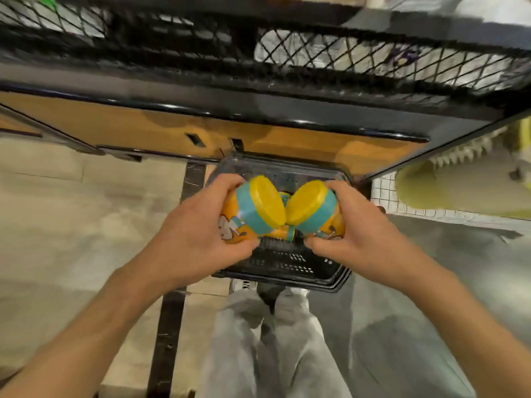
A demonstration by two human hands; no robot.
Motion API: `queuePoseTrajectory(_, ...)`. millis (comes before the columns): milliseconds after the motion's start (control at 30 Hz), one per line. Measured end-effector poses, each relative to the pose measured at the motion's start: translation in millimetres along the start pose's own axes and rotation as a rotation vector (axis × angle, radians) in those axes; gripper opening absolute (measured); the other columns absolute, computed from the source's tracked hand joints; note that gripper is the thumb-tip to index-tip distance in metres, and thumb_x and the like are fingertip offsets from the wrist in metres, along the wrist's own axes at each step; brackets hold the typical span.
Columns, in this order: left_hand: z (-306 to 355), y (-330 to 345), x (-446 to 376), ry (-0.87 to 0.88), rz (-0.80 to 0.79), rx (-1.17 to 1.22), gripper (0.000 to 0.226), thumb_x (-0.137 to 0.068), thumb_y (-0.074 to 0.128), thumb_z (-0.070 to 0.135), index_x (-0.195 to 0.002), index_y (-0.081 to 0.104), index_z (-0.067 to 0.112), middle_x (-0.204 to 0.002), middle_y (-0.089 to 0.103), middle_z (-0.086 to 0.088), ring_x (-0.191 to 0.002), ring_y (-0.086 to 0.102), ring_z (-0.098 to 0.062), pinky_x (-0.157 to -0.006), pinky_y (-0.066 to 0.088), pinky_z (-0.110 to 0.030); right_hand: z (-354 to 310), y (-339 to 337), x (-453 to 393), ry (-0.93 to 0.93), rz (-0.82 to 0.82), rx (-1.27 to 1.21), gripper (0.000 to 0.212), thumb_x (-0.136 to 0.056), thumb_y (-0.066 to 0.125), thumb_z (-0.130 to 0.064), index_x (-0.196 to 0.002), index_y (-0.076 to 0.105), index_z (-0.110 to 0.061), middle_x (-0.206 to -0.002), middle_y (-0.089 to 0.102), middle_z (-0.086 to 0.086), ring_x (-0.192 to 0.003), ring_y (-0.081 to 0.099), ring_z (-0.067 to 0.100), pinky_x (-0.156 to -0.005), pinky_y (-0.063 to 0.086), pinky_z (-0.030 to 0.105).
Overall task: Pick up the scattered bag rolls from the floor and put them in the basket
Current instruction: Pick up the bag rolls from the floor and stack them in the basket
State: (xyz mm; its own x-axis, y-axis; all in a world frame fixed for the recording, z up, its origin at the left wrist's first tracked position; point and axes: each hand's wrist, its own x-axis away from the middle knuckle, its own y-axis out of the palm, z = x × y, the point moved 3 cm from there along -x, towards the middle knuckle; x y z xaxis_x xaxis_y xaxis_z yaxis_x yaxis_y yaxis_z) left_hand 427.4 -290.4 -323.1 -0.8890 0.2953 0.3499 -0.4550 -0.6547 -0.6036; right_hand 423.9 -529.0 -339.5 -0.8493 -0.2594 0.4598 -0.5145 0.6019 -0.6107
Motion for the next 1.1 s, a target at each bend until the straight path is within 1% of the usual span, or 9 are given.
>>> queuePoseTrajectory(100,-72,60,-37,0.064,-0.124,-0.263,0.081,-0.066,0.069,0.056,-0.138,0.041,0.034,-0.126,0.043,0.016,-0.105,0.058,-0.013,-0.084,0.052,-0.032,62,63,-40,0.036,-0.110,0.178,0.085,-0.076,0.078,-0.052,-0.146,0.034,-0.032,-0.126,0.039,-0.005,-0.116,0.050,0.020,-0.094,0.050,0.045)
queuePoseTrajectory(200,-146,125,-72,0.056,-0.268,-0.424,0.084,-0.073,0.070,0.051,-0.146,0.033,0.035,-0.138,0.035,0.015,-0.113,0.056,-0.018,-0.092,0.049,-0.036,126,128,-79,0.047,-0.191,0.316,0.094,-0.077,0.076,-0.054,-0.154,0.028,-0.031,-0.137,0.037,-0.003,-0.127,0.045,0.023,-0.100,0.047,0.040)
queuePoseTrajectory(367,-268,225,-129,0.119,-0.433,-0.559,0.076,-0.074,0.070,0.045,-0.140,0.039,0.024,-0.130,0.045,0.003,-0.116,0.055,-0.022,-0.093,0.047,-0.038,221,231,-146,0.071,-0.349,0.425,0.095,-0.081,0.074,-0.052,-0.156,0.020,-0.031,-0.148,0.036,-0.003,-0.136,0.040,0.020,-0.105,0.037,0.031)
queuePoseTrajectory(467,-322,279,-158,0.104,-0.528,-0.588,0.073,-0.074,0.073,0.042,-0.136,0.041,0.020,-0.128,0.047,0.000,-0.116,0.054,-0.023,-0.096,0.047,-0.040,267,284,-181,0.063,-0.405,0.390,0.089,-0.083,0.076,-0.047,-0.153,0.024,-0.028,-0.152,0.039,-0.001,-0.138,0.041,0.022,-0.108,0.035,0.032)
queuePoseTrajectory(533,-351,313,-174,0.101,-0.575,-0.622,0.077,-0.076,0.077,0.039,-0.139,0.039,0.016,-0.131,0.046,-0.003,-0.122,0.050,-0.024,-0.104,0.043,-0.041,295,317,-202,0.036,-0.421,0.381,0.088,-0.083,0.076,-0.047,-0.152,0.026,-0.026,-0.152,0.039,0.000,-0.140,0.039,0.022,-0.113,0.032,0.033)
queuePoseTrajectory(633,-388,355,-193,0.101,-0.636,-0.696,0.081,-0.079,0.076,0.038,-0.142,0.033,0.011,-0.137,0.043,-0.006,-0.128,0.042,-0.028,-0.110,0.036,-0.039,328,363,-230,-0.004,-0.433,0.421,0.089,-0.084,0.075,-0.048,-0.153,0.026,-0.022,-0.152,0.038,0.005,-0.142,0.034,0.026,-0.118,0.030,0.039)
queuePoseTrajectory(800,-422,390,-208,0.081,-0.695,-0.801,0.090,-0.078,0.077,0.039,-0.148,0.026,0.012,-0.148,0.033,-0.008,-0.134,0.032,-0.030,-0.114,0.033,-0.043,358,406,-252,-0.047,-0.445,0.534,0.087,-0.087,0.071,-0.046,-0.154,0.024,-0.018,-0.147,0.038,0.010,-0.134,0.034,0.035,-0.112,0.036,0.050)
queuePoseTrajectory(933,-423,393,-204,0.127,-0.683,-0.874,0.089,-0.080,0.075,0.045,-0.146,0.023,0.019,-0.146,0.031,-0.008,-0.134,0.032,-0.029,-0.109,0.038,-0.051,363,414,-247,-0.081,-0.391,0.569,0.088,-0.089,0.069,-0.046,-0.156,0.021,-0.016,-0.142,0.036,0.010,-0.129,0.035,0.032,-0.111,0.036,0.045)
queuePoseTrajectory(1100,-423,388,-199,0.158,-0.653,-0.911,0.085,-0.084,0.064,0.060,-0.146,0.024,0.018,-0.147,0.031,-0.008,-0.135,0.031,-0.027,-0.109,0.037,-0.052,359,416,-240,-0.064,-0.364,0.559,0.081,-0.092,0.063,-0.047,-0.156,0.022,-0.018,-0.140,0.036,0.008,-0.128,0.034,0.027,-0.110,0.033,0.040)
